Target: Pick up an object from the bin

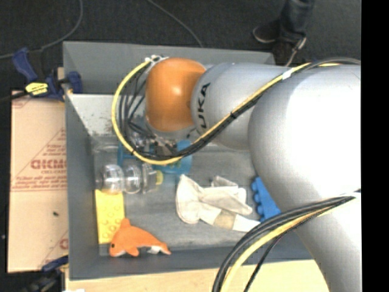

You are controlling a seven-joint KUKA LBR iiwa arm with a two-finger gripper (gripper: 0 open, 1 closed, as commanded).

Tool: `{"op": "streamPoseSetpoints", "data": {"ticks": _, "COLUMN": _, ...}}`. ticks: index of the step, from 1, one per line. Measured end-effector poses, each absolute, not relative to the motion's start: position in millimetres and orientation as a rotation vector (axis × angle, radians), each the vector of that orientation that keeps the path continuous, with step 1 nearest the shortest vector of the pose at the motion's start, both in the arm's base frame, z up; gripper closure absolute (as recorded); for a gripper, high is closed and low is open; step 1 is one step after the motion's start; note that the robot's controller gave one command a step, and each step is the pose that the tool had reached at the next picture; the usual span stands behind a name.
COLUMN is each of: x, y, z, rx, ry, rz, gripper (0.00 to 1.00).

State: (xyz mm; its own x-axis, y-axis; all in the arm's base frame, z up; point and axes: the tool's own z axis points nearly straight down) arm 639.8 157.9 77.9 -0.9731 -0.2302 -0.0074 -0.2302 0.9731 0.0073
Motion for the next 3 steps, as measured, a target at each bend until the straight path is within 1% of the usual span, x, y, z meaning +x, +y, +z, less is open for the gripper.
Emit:
{"op": "streamPoseSetpoints", "data": {"ticks": 1, "x": 632.9, "y": 128, "z": 78, "rx": -0.073, "ry": 3.106, "rz": 0.020, "gripper": 0.00}}
{"op": "streamPoseSetpoints", "data": {"ticks": 2, "x": 603.4, "y": 215, "z": 81, "rx": -0.798, "ry": 3.009, "rz": -0.024, "gripper": 1.00}}
{"op": "streamPoseSetpoints", "data": {"ticks": 3, "x": 603.4, "y": 215, "z": 81, "rx": -0.794, "ry": 3.010, "rz": -0.022, "gripper": 1.00}}
